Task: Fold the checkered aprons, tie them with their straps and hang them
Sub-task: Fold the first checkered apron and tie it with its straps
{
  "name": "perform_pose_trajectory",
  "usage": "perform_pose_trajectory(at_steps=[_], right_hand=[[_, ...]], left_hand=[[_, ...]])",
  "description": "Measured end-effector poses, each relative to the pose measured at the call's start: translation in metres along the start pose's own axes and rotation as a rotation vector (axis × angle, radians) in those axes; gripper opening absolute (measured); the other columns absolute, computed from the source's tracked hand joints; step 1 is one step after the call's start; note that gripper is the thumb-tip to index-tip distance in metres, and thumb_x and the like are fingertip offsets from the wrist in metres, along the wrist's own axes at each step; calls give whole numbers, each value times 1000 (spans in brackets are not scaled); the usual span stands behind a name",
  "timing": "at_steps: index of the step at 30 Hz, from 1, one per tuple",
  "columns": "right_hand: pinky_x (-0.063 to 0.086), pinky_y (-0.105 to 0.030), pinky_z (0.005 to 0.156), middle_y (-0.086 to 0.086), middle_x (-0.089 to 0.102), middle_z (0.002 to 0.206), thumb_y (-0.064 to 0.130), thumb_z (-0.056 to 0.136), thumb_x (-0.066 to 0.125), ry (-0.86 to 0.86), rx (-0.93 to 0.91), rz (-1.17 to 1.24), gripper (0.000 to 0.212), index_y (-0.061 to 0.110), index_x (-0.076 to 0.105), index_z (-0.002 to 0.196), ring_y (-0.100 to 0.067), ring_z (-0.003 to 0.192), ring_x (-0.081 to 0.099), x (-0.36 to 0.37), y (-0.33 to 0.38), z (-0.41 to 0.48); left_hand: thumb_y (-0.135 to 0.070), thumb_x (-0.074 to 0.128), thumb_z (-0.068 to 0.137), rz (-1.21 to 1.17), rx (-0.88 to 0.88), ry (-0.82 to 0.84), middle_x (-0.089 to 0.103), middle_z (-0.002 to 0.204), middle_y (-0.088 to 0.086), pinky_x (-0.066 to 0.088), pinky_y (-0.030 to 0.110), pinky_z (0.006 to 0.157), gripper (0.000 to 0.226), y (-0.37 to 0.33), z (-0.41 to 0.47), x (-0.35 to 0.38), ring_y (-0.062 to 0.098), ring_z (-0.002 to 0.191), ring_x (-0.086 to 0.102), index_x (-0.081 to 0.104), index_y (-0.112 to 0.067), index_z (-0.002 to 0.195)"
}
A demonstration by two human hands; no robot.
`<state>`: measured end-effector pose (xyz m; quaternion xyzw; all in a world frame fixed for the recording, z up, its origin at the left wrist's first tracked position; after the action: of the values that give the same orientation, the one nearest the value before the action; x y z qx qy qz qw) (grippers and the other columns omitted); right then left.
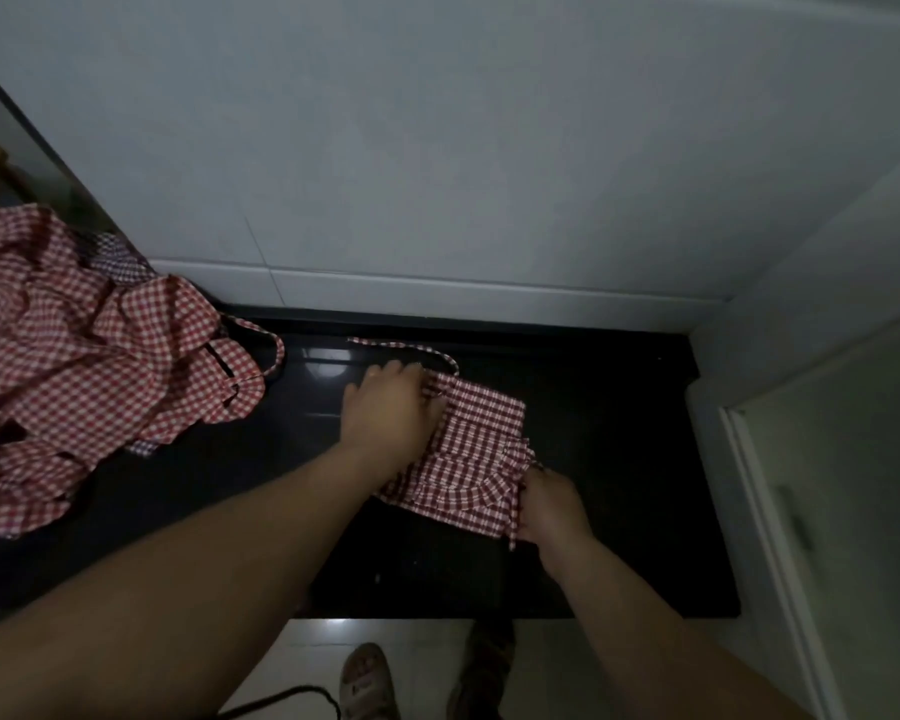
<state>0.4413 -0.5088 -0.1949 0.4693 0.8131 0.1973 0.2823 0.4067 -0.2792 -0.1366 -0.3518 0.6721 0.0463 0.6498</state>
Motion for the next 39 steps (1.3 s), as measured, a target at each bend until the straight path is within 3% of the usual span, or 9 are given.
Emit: perform_pose_trajectory(at_steps=[6,9,11,14,17,20,23,29,39], right_hand=[[59,-38,81,-6,74,101,32,107,40,-68,-90,-107,36,17,73,104,-25,90,70,5,-1,8],[57,-37,76,-8,74,96,30,107,40,-82,-107,-132,38,14,73,97,-26,86,70,3,-1,10],[58,-40,81,-9,74,93,28,106,40,-72,-97,-130,39,13,74,92,-27,87,71,3,-1,12],[57,-40,85,-9,75,94,25,106,41,-49,-71,-123,39,12,74,90,-26,89,71,4,-2,14],[54,-31,78,-7,75,94,23,107,41,-53,-78,-115,37,13,73,91,-24,88,70,1,-1,14],[55,-31,73,-6,74,95,27,108,41,-71,-93,-134,37,14,73,93,-23,86,69,2,-1,16],[60,-44,87,-6,73,99,34,106,41,-93,-93,-161,38,17,73,97,-26,88,70,5,-2,17],[59,-48,90,-7,73,96,32,104,41,-102,-95,-175,37,18,72,89,-29,88,70,5,-2,15],[57,-35,81,-8,75,105,31,109,41,-6,12,-120,38,13,74,106,-24,93,70,4,4,3]], left_hand=[[-45,57,96,-17,-257,309,69,114,6,45,46,104,27,17,38,28,28,112,62,68,-22,106],[-41,55,100,-375,-458,145,69,117,12,52,40,93,29,54,34,19,33,106,66,64,-14,107],[-37,61,97,-254,-533,-62,56,134,23,48,50,99,45,78,24,2,43,121,56,53,-5,128],[-23,67,86,123,-77,-374,54,121,21,45,52,89,40,50,19,-27,44,110,53,55,-7,120],[-36,63,94,142,352,-33,54,135,11,43,47,104,52,-4,31,-5,34,125,51,53,-16,141],[-51,60,97,350,300,351,41,157,12,25,50,123,85,-23,47,27,32,145,38,19,-18,163],[-51,59,98,421,316,492,52,147,12,24,54,121,69,-32,56,34,32,139,44,35,-23,157],[-34,62,95,244,519,420,58,107,-4,42,46,106,24,-47,27,10,18,100,58,51,-31,116],[-37,58,100,316,593,95,57,125,3,51,41,95,55,6,-77,54,23,110,59,44,-26,153]])
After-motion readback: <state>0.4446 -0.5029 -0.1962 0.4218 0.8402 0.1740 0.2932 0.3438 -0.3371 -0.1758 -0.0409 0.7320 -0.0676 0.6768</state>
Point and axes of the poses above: each hand's wrist, its own z-axis towards the middle knuckle, its own x-axis out of the palm, y = z × x, the point moved 6 cm from there along z, towards the middle knuckle
